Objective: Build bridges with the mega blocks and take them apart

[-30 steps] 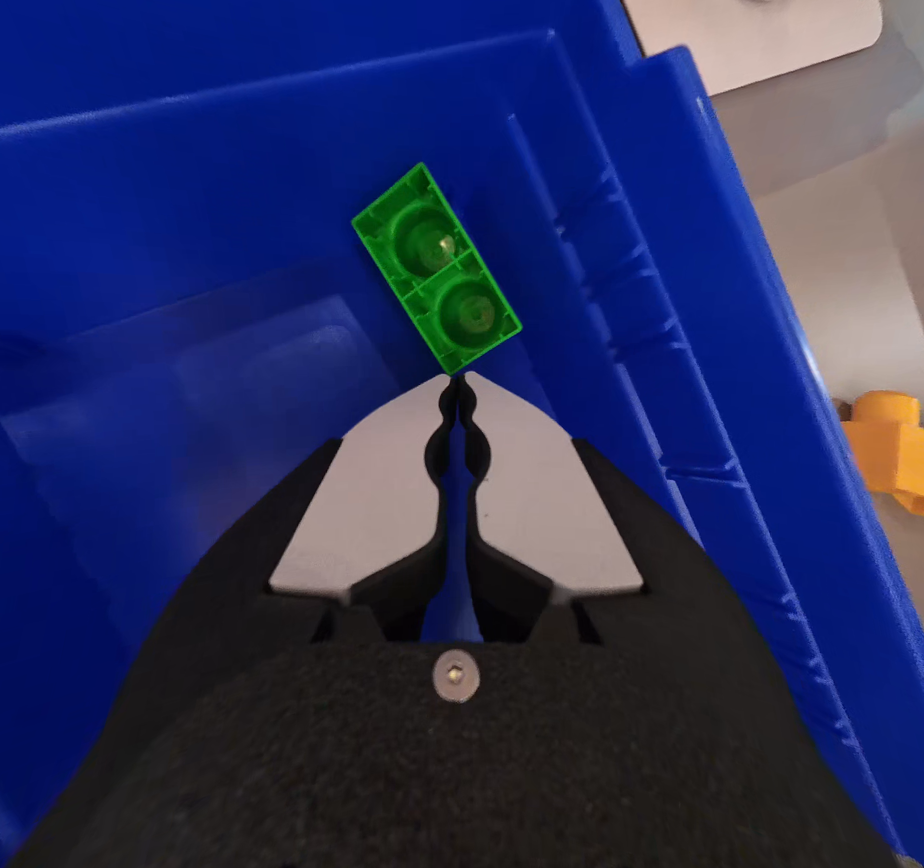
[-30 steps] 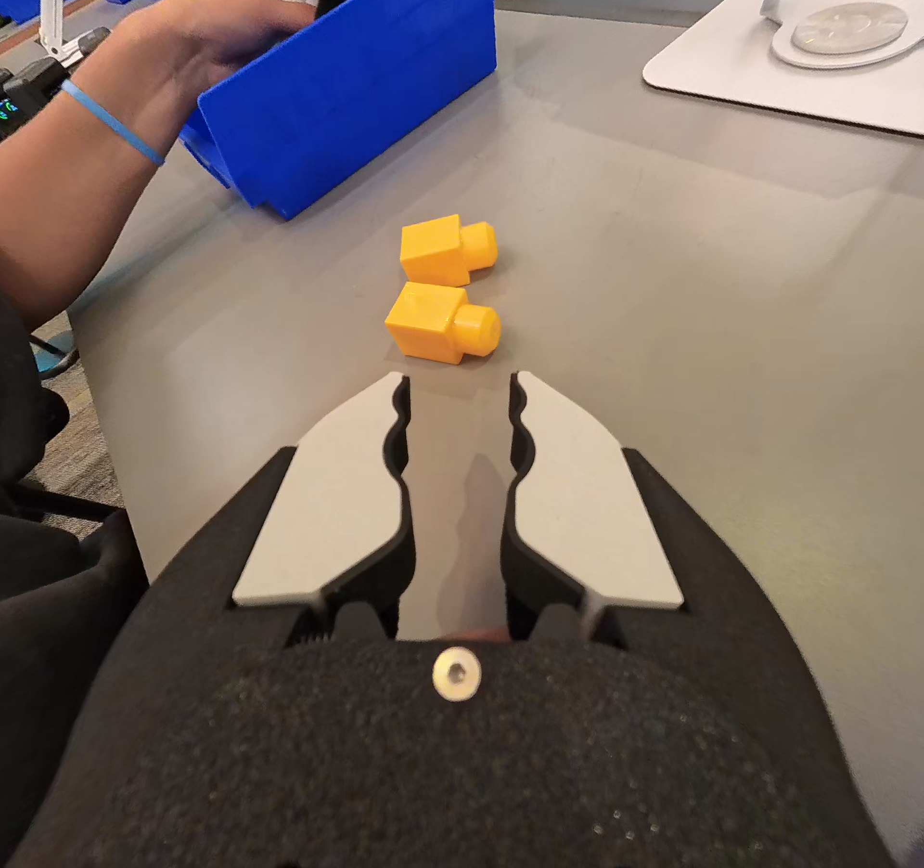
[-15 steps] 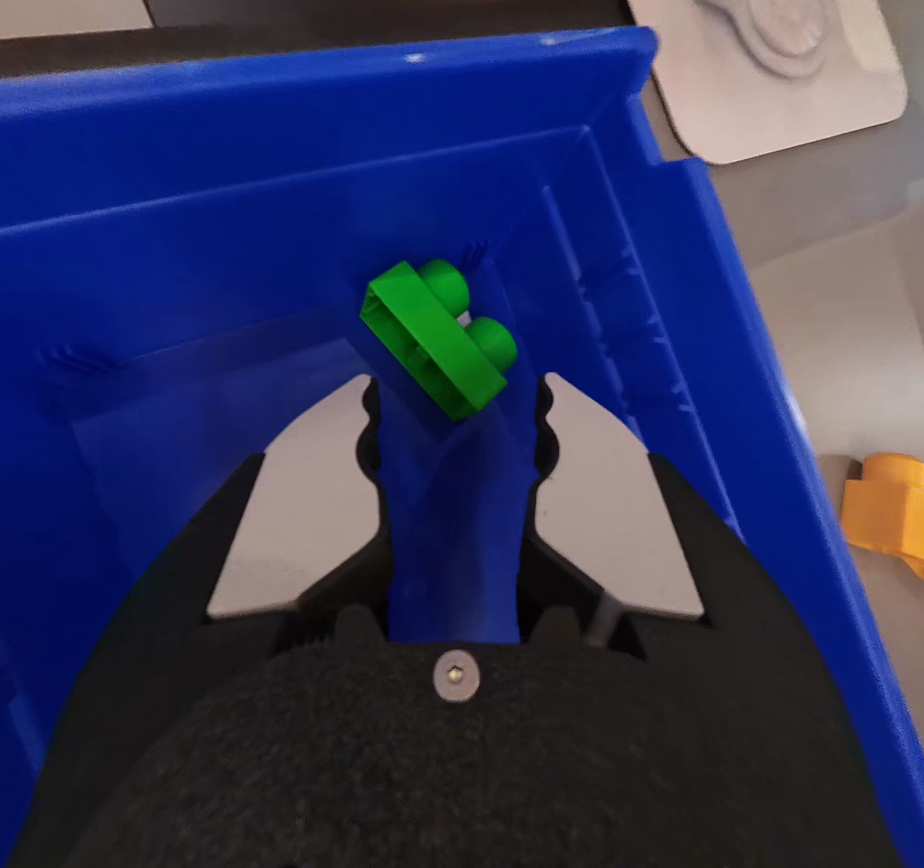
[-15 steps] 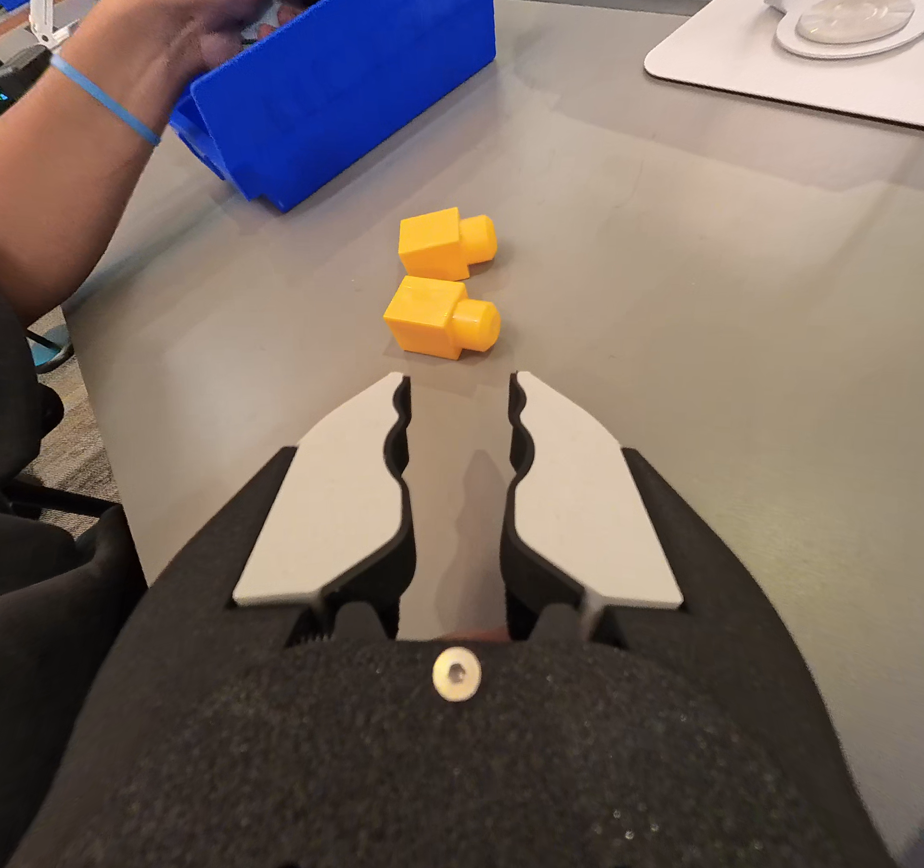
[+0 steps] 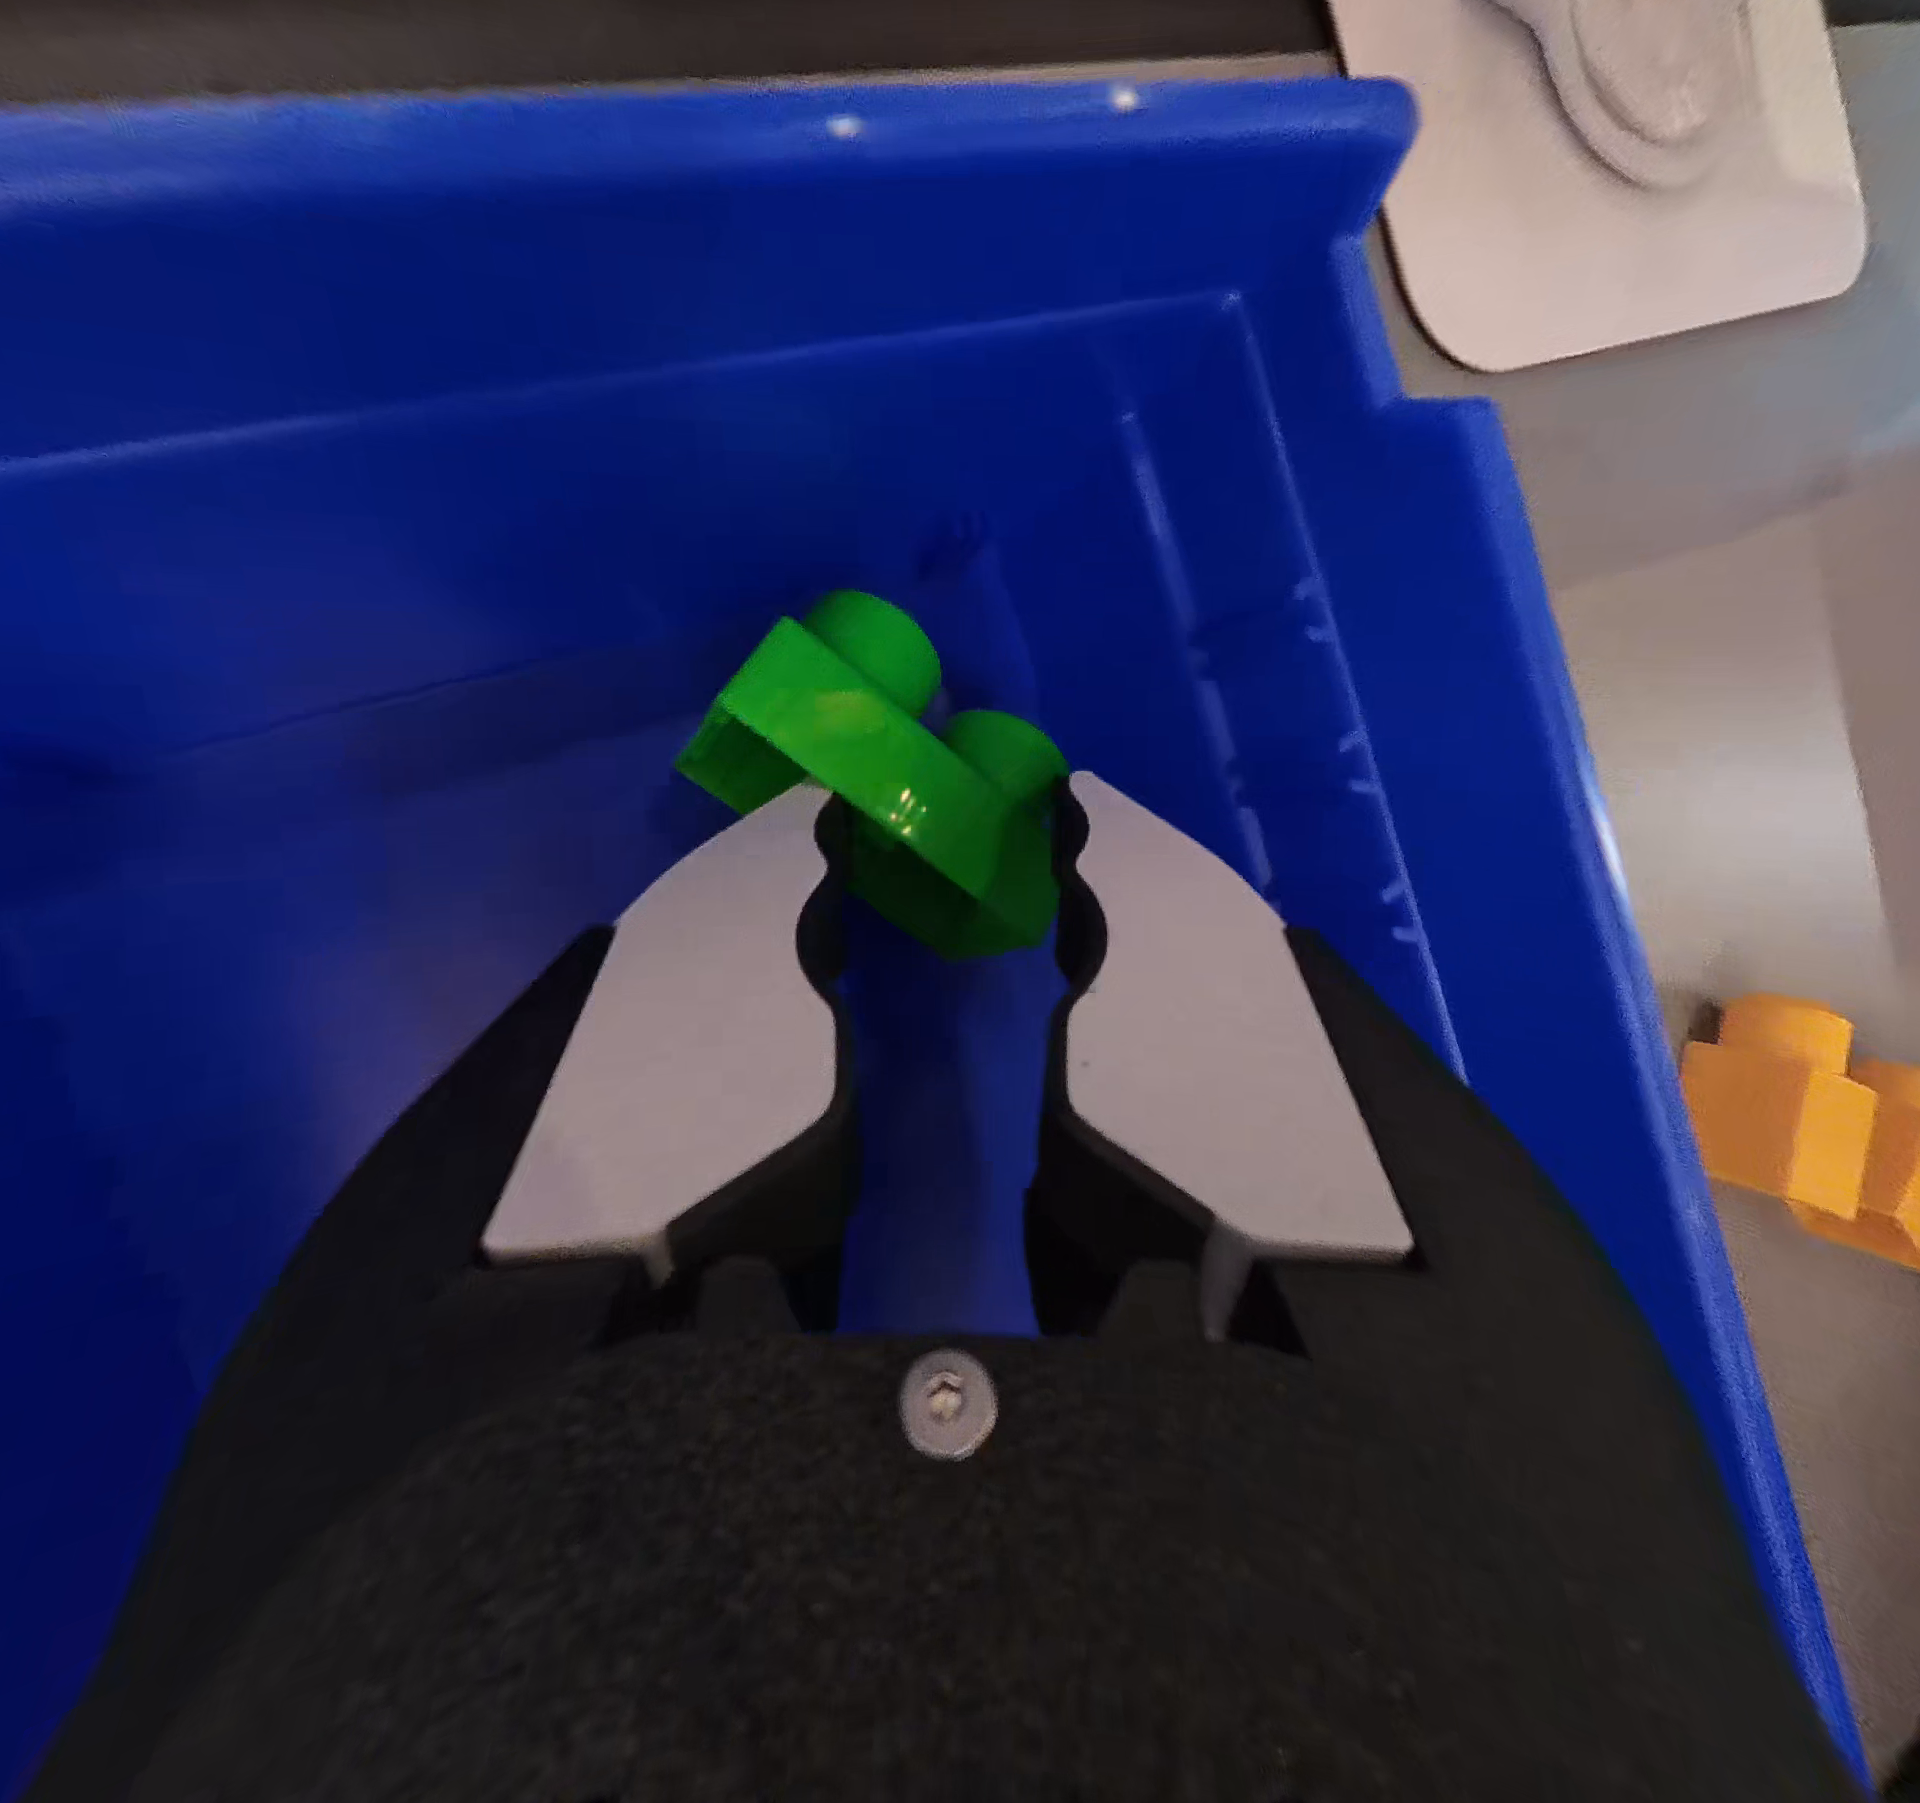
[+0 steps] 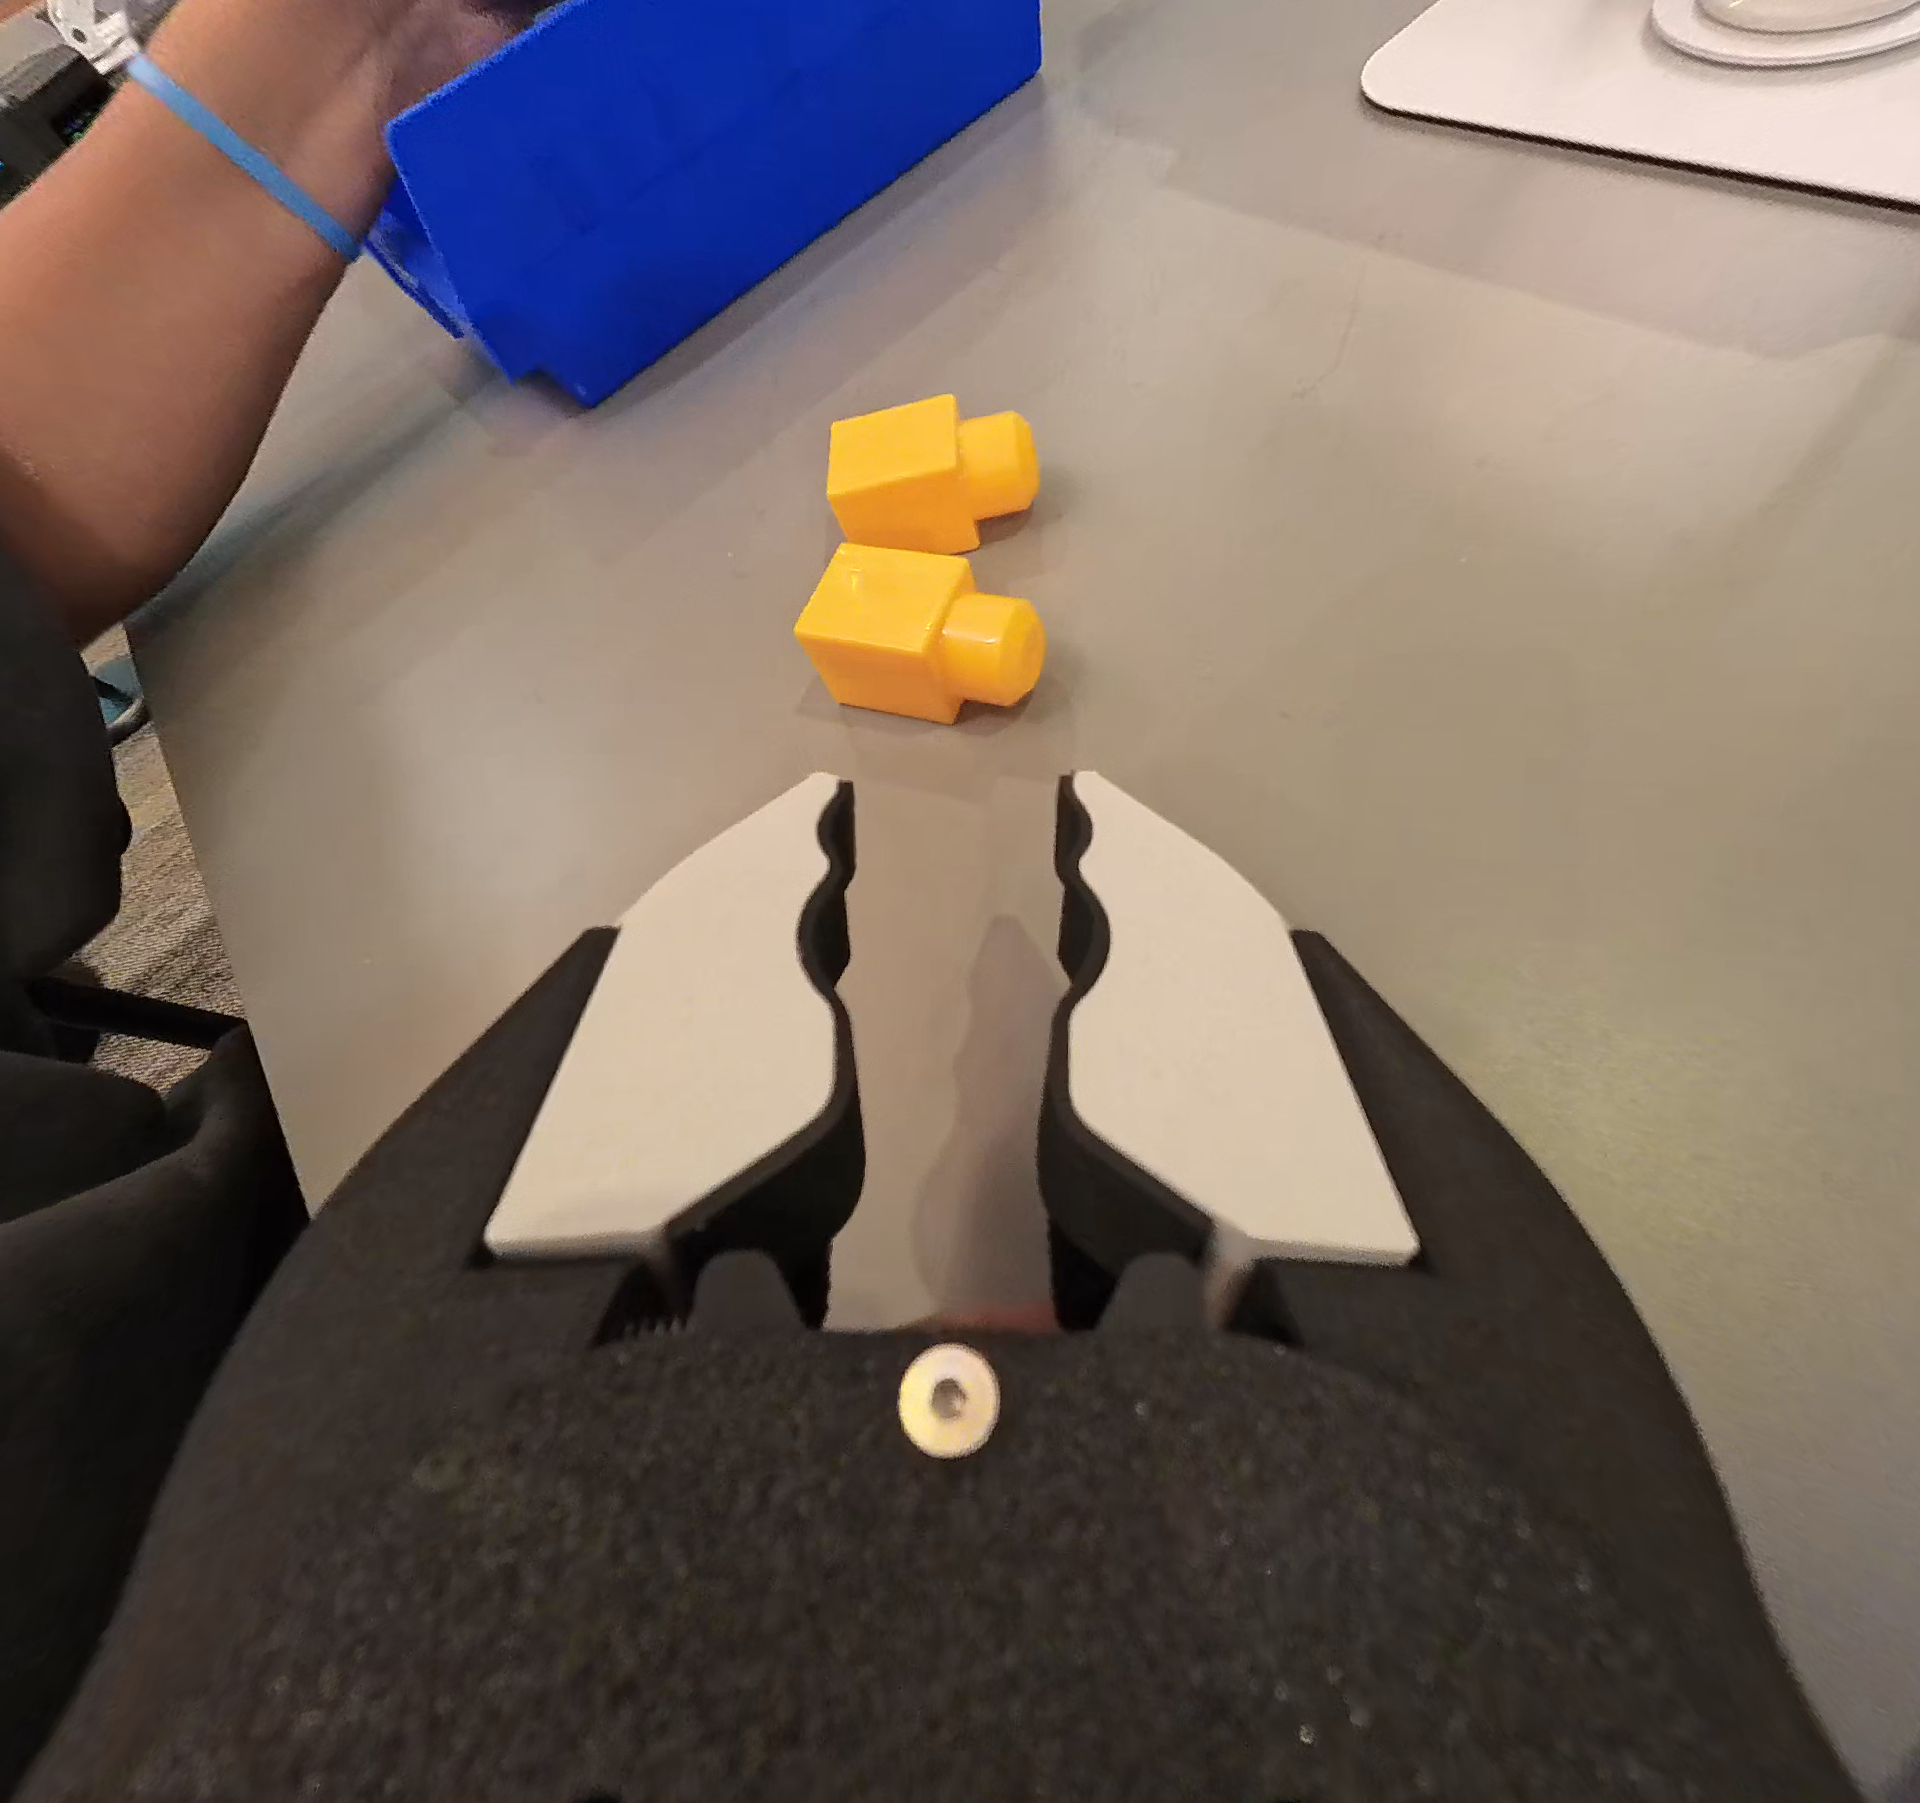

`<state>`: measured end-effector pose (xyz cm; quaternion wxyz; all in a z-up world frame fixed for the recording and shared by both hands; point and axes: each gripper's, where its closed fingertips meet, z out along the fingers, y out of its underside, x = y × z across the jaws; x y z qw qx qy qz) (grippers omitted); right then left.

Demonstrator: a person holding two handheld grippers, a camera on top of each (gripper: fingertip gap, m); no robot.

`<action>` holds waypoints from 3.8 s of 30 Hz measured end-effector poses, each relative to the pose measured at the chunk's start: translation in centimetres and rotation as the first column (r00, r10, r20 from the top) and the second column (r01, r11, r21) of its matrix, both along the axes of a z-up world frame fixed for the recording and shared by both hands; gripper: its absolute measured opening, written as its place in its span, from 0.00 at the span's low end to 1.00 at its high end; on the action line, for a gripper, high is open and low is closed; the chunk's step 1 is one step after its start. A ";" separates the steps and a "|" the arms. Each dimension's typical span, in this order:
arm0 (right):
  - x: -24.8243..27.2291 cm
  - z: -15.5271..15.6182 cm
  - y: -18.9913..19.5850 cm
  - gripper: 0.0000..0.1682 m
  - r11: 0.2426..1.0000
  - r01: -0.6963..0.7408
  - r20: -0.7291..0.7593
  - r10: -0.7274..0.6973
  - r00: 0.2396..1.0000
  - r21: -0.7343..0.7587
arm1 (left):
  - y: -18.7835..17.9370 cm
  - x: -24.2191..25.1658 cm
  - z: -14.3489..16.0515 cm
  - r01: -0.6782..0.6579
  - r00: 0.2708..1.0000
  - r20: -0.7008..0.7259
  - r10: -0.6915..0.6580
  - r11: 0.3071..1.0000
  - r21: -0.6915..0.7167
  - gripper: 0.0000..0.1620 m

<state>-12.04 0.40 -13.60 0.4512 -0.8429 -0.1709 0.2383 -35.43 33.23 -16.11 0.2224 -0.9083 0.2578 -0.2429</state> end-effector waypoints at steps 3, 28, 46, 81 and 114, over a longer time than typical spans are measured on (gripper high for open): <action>0.3 0.2 0.0 0.22 1.000 0.007 -0.008 -0.007 1.000 0.004 | -0.7 -0.8 1.2 -0.004 1.000 -0.001 0.004 0.999 0.048 0.23; 0.7 0.9 -0.3 0.22 0.999 0.022 -0.005 -0.022 1.000 0.031 | -21.6 20.2 6.8 0.463 0.878 0.031 -0.478 0.862 0.204 0.22; 1.8 1.1 -0.5 0.22 0.999 0.033 -0.033 -0.032 0.999 0.026 | -20.7 25.9 -1.2 0.449 0.892 -0.047 -0.449 0.893 -0.004 0.22; 2.8 0.1 -0.4 0.22 0.999 0.038 -0.081 -0.040 0.996 -0.022 | -25.3 17.0 -3.2 0.347 0.928 -0.203 -0.312 0.924 0.163 0.70; 3.4 -0.1 -0.3 0.22 0.998 0.046 -0.101 -0.049 0.994 -0.037 | -24.9 17.2 -2.8 0.442 0.877 -0.238 -0.417 0.895 0.062 0.54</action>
